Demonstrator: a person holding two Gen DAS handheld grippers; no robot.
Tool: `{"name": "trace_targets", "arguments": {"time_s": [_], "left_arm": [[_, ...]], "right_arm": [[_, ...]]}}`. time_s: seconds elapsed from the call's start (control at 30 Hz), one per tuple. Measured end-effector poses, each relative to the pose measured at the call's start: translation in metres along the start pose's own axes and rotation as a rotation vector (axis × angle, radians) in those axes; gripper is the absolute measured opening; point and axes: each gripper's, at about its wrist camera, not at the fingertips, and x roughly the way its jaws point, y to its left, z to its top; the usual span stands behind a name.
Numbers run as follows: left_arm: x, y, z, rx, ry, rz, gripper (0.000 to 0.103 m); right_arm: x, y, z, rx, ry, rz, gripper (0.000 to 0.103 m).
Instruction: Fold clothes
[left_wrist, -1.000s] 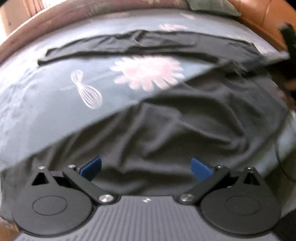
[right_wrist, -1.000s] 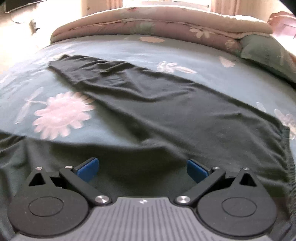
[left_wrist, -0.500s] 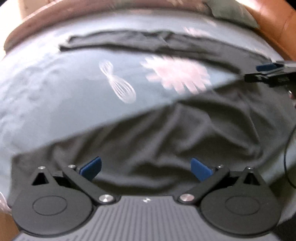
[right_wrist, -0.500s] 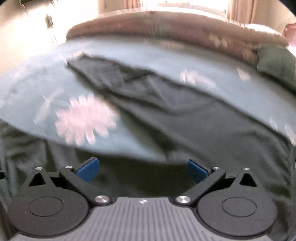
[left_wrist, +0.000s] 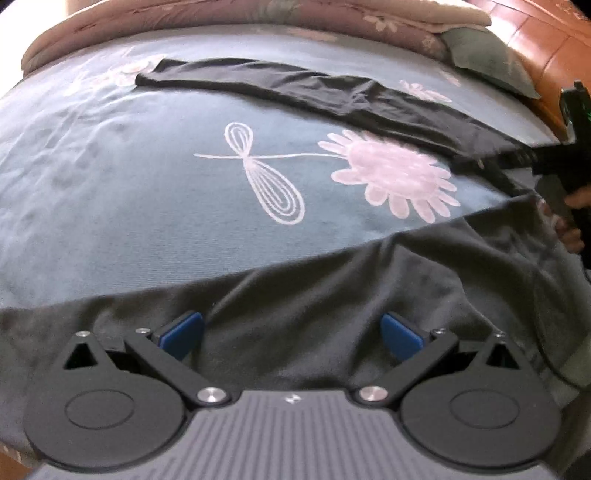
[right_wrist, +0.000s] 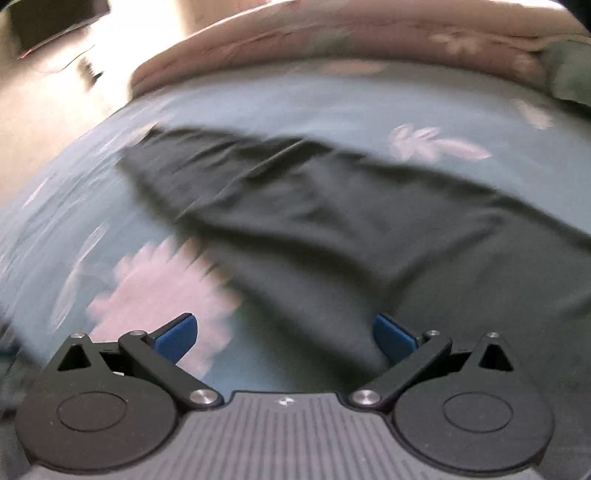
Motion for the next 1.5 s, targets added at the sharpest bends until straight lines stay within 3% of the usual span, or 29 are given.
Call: {"name": "trace_targets", "arguments": {"time_s": [0.07, 0.27, 0.37, 0.53, 0.7, 0.8, 0.9, 1.1, 1.17, 1.27, 1.43, 1.5], "left_arm": [[-0.001, 0.001, -0.001, 0.005, -0.007, -0.009, 0.102], [-0.004, 0.006, 0.001, -0.022, -0.008, -0.023, 0.102], [-0.008, 0.011, 0.002, -0.045, -0.014, -0.028, 0.102], [-0.011, 0.024, 0.003, -0.075, -0.030, -0.004, 0.102], [-0.010, 0.032, 0.003, -0.085, -0.034, 0.030, 0.102], [-0.009, 0.036, 0.002, -0.087, -0.036, 0.042, 0.102], [-0.009, 0.041, 0.001, -0.094, -0.036, 0.045, 0.102], [-0.011, 0.048, -0.002, -0.116, -0.048, 0.055, 0.102], [-0.012, 0.050, -0.003, -0.118, -0.048, 0.059, 0.102], [-0.013, 0.053, -0.006, -0.128, -0.047, 0.060, 0.102], [-0.013, 0.056, -0.007, -0.127, -0.049, 0.047, 0.102], [-0.012, 0.058, -0.007, -0.129, -0.053, 0.050, 0.102]], "right_arm": [[-0.003, 0.006, 0.005, -0.055, 0.052, 0.014, 0.103], [0.018, 0.007, 0.042, 0.048, -0.062, 0.073, 0.103], [0.038, 0.011, 0.036, 0.116, -0.015, 0.090, 0.103], [0.029, 0.037, 0.039, -0.045, 0.081, 0.129, 0.103], [0.047, 0.032, 0.060, 0.032, 0.020, 0.094, 0.103], [0.056, 0.043, 0.055, 0.043, 0.060, 0.130, 0.103], [0.052, 0.061, 0.061, -0.041, 0.120, 0.209, 0.103], [0.075, 0.081, 0.096, -0.095, -0.004, 0.171, 0.103], [0.093, 0.089, 0.103, -0.117, -0.011, 0.148, 0.103], [0.121, 0.101, 0.103, -0.100, 0.054, 0.112, 0.103], [0.113, 0.119, 0.109, -0.202, 0.054, 0.270, 0.103], [0.114, 0.116, 0.122, -0.172, 0.009, 0.249, 0.103]]}}
